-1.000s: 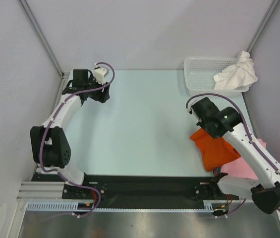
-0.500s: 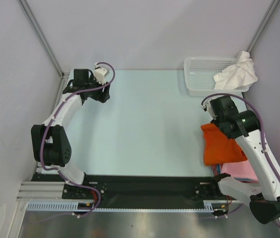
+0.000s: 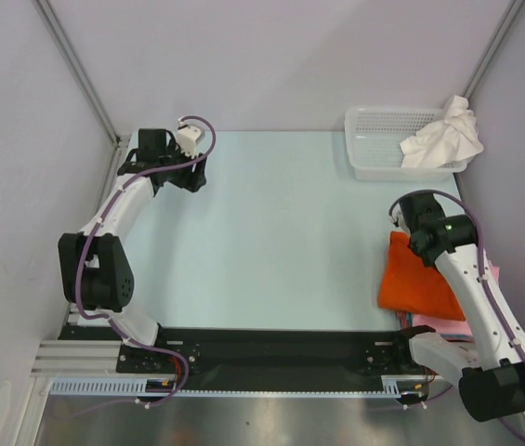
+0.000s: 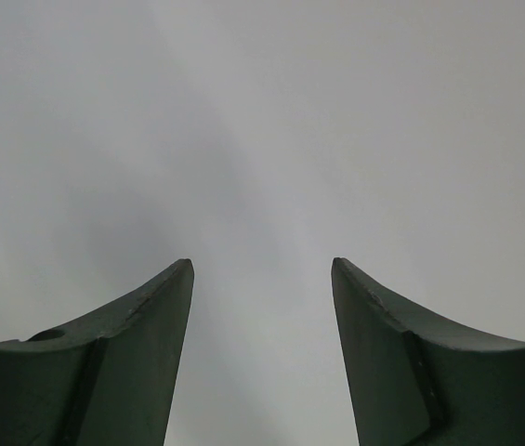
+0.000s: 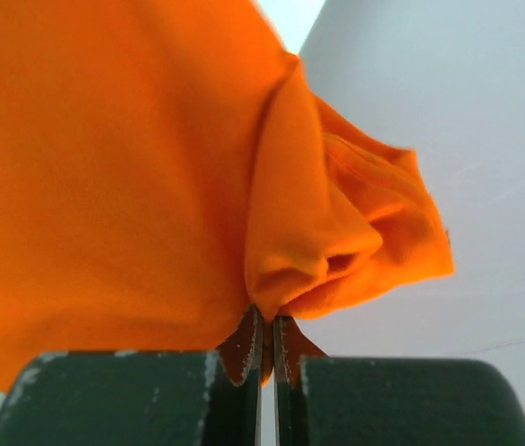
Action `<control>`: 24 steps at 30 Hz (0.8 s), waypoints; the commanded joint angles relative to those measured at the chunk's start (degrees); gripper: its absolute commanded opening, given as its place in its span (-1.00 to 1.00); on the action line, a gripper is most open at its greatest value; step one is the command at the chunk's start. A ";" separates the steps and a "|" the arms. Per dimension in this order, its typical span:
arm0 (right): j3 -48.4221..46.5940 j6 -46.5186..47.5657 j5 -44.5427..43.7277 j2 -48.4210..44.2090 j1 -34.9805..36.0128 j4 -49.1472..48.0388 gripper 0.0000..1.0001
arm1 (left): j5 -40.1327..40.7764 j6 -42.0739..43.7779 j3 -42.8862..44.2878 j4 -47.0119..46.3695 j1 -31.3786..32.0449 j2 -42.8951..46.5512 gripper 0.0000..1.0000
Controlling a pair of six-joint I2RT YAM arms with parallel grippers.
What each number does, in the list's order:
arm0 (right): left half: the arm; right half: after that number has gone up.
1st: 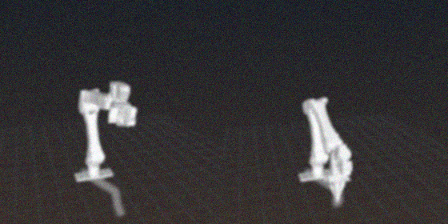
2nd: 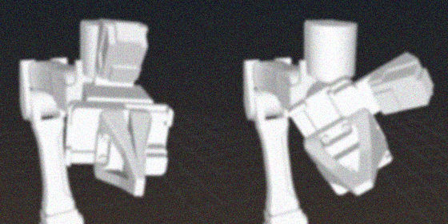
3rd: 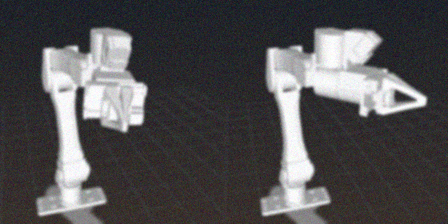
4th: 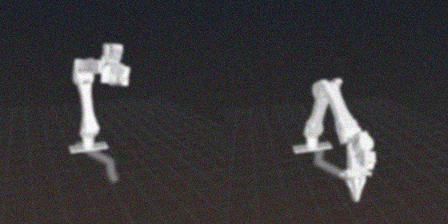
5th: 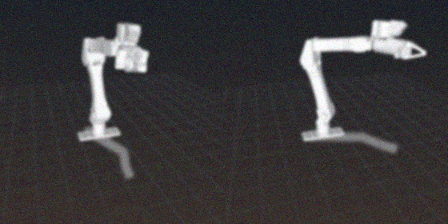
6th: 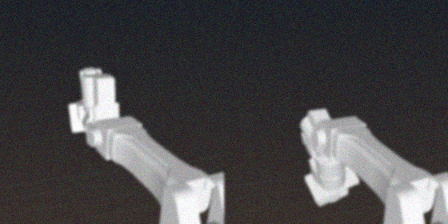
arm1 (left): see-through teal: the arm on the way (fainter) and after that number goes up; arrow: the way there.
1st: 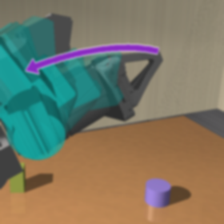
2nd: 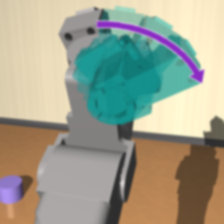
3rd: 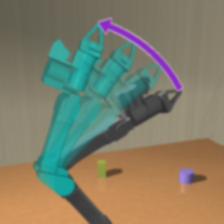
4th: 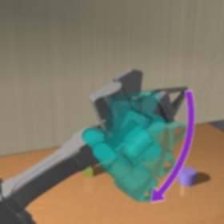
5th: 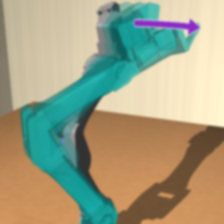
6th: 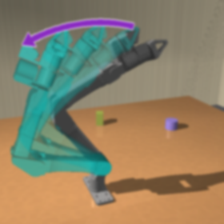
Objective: Fold and stack the t-shirts
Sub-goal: Neatly place the folded tshirt to the corner
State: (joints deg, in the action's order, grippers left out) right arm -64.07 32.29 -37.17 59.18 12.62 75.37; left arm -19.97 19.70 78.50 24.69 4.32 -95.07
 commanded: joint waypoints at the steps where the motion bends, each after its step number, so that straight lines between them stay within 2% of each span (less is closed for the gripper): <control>1: 3.60 13.74 -6.85 -0.64 -4.79 1.90 -1.00 | -2.70 -0.28 2.54 -1.31 -0.54 -0.38 0.34; 8: 13.17 29.90 -8.10 -4.50 -11.47 -14.88 -1.00 | -4.73 -1.25 2.97 -2.19 -0.62 -0.82 0.34; 10: 14.50 32.03 -5.21 -5.30 -13.75 -17.97 -1.00 | -4.99 -1.33 3.24 -2.19 -0.54 -0.73 0.34; 15: 20.82 44.32 -0.47 -10.65 -22.01 -26.93 -1.00 | -5.08 -1.33 3.50 -2.10 -0.54 -0.56 0.34; 24: 21.62 52.60 3.23 -8.03 -26.68 -40.30 -1.00 | -5.26 -0.90 3.33 -1.92 -0.62 -0.47 0.34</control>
State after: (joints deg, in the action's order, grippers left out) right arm -41.95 59.33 -37.47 50.39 -12.75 40.03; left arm -23.20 19.03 79.64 24.40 4.29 -95.77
